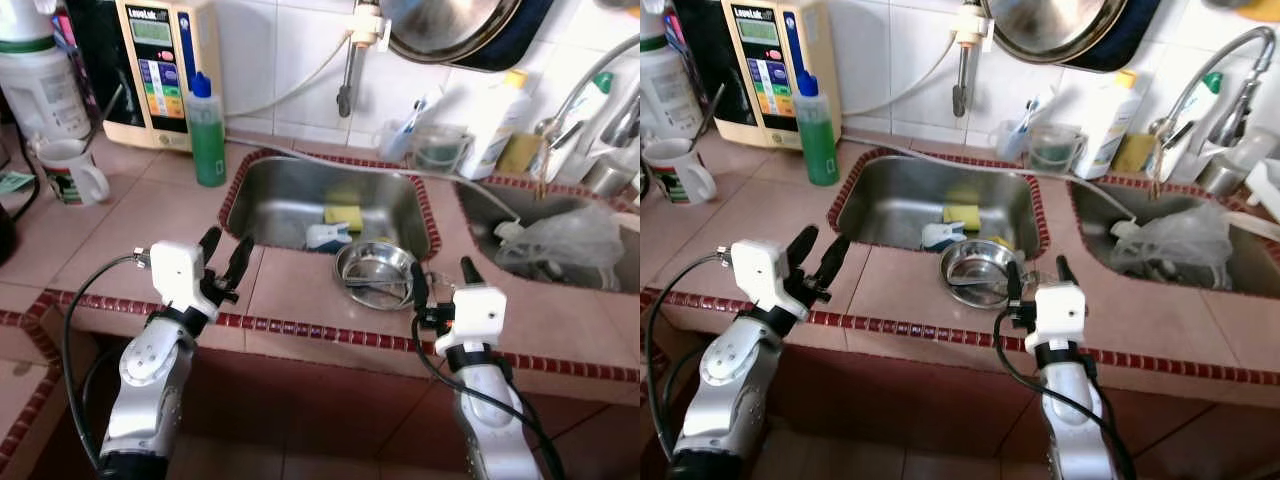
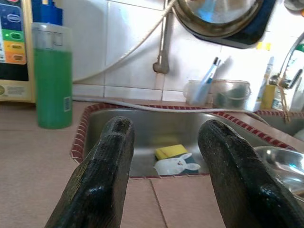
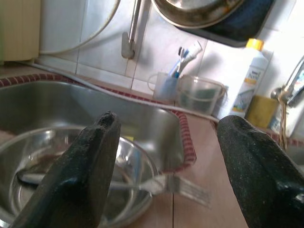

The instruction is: Kitchen organization

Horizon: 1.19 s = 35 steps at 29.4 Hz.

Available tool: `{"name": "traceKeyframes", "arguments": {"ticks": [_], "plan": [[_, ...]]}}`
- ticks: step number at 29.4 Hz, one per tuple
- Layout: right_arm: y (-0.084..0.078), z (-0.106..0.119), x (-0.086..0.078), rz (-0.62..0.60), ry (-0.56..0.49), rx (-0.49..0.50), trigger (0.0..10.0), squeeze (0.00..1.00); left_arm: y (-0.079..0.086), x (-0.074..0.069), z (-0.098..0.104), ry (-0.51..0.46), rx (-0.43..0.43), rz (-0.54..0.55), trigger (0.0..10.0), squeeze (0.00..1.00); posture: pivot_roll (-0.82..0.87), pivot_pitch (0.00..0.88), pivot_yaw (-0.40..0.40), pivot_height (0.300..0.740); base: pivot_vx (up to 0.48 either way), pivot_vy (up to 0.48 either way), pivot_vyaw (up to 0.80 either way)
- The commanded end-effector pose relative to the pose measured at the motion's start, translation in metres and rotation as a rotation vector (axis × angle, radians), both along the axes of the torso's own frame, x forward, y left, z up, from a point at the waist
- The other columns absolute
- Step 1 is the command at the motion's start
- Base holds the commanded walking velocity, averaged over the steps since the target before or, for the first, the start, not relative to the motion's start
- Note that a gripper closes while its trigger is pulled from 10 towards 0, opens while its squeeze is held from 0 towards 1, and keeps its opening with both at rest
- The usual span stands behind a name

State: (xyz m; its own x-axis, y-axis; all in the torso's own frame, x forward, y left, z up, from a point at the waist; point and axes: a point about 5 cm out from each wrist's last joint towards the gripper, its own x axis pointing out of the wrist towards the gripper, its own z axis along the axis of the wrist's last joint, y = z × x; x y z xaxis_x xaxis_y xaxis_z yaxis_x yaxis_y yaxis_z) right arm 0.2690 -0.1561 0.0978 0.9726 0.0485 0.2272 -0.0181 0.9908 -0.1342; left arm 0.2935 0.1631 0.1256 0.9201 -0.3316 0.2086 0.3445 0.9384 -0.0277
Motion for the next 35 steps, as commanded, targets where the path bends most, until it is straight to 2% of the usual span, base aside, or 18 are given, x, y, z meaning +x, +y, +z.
{"name": "traceKeyframes", "arguments": {"ticks": [1, 5, 8, 9, 21, 28, 32, 35], "plan": [[-0.005, 0.001, 0.001, -0.015, -0.002, -0.008, 10.0, 0.00, -0.006, 0.001, 0.006, -0.025, 0.007, -0.024, 10.0, 0.00, 0.06, 0.000, -0.053, 0.740, 0.000, -0.480, 0.00], [-0.005, 0.000, 0.001, -0.012, -0.002, -0.009, 10.0, 0.00, -0.007, 0.000, 0.006, -0.024, 0.009, -0.031, 10.0, 0.00, 0.06, 0.000, -0.052, 0.740, 0.000, -0.480, 0.00], [-0.004, 0.000, 0.002, -0.007, -0.002, -0.008, 10.0, 0.00, -0.008, 0.000, 0.005, -0.022, 0.020, -0.037, 10.0, 0.00, 0.07, 0.000, -0.053, 0.740, 0.000, 0.000, 0.00], [-0.004, 0.000, 0.002, -0.006, -0.002, -0.008, 10.0, 0.00, -0.007, 0.000, 0.004, -0.013, -0.008, -0.037, 10.0, 0.00, 0.07, 0.000, -0.053, 0.740, 0.000, 0.000, 0.00], [-0.003, -0.004, 0.000, 0.009, 0.013, -0.019, 10.0, 0.00, -0.011, -0.003, 0.004, -0.029, 0.042, -0.071, 10.0, 0.00, 0.07, 0.000, -0.057, 0.740, 0.000, 0.000, 0.00], [-0.013, -0.021, -0.008, -0.002, 0.086, -0.030, 10.0, 0.00, -0.018, -0.010, -0.005, -0.010, 0.109, -0.137, 10.0, 0.00, 0.07, 0.000, -0.059, 0.740, 0.000, 0.000, 0.00], [-0.022, -0.035, -0.018, -0.023, 0.143, -0.064, 10.0, 0.00, -0.024, -0.016, -0.010, -0.010, 0.161, -0.187, 10.0, 0.00, 0.07, 0.000, -0.062, 0.740, 0.000, 0.000, 0.00], [-0.031, -0.038, -0.023, -0.046, 0.158, -0.072, 10.0, 0.00, -0.027, -0.017, -0.013, 0.002, 0.182, -0.214, 10.0, 0.00, 0.07, 0.000, -0.060, 0.740, 0.000, 0.000, 0.00]]}}
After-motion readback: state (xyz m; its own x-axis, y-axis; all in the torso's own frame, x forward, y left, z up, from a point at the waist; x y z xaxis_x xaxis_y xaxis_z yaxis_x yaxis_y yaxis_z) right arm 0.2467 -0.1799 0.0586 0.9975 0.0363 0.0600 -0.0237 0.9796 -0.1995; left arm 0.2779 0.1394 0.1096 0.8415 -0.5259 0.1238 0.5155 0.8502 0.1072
